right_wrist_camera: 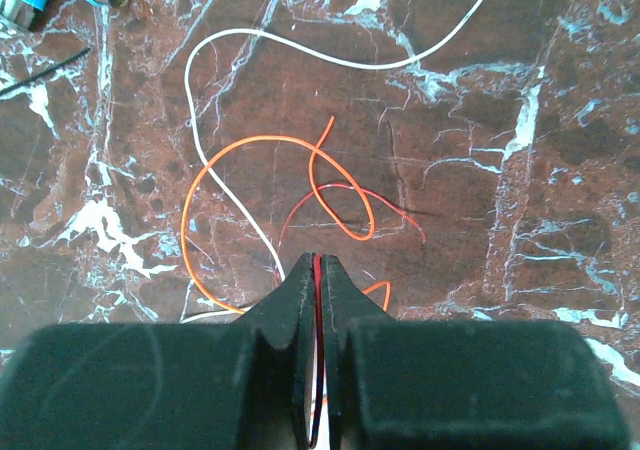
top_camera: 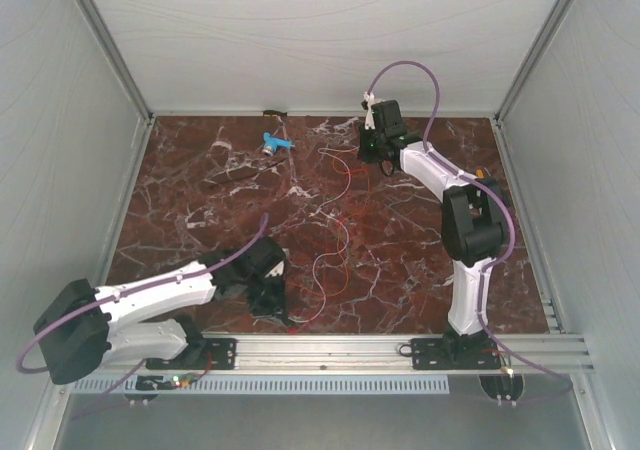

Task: Zip-tie the wires
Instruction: Straighten the cable at the center of the board.

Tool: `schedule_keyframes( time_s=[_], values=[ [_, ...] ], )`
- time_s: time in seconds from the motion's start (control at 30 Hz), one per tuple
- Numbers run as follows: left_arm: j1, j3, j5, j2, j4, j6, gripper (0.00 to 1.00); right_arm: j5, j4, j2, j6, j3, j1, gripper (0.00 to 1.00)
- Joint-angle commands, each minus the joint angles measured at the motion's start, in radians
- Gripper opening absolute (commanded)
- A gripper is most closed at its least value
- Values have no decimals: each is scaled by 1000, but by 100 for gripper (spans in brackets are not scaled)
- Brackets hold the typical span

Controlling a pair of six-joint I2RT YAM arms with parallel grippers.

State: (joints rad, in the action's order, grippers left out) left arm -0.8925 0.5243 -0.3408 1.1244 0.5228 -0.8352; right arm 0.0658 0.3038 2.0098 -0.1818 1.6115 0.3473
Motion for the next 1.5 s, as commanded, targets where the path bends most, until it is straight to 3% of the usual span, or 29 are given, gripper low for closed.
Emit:
schedule_keyframes(
  time_s=[0.0,0.1,0.43,0.83,1.03,1.3,1.47],
  values=[
    [-11,23,-31,24,-14,20,0,36,0,13,-9,21,-7,0],
    [-14,26,-27,42,-17,25,0,45,13,20,-8,14,-7,5],
    [-30,57,-34,43,-10,40,31,99,62,-3,-6,17,-7,35],
    [-31,141,-39,0,74,82,71,115,87,-118,-10,0,-4,43],
    [-30,242,4,-71,162,148,99,101,79,-267,-3,-147,30,46],
    [-29,359,289,-170,250,212,99,-12,81,-530,-4,-516,173,47],
    [-29,377,450,-266,250,249,99,10,99,-585,25,-657,278,47]
  ],
)
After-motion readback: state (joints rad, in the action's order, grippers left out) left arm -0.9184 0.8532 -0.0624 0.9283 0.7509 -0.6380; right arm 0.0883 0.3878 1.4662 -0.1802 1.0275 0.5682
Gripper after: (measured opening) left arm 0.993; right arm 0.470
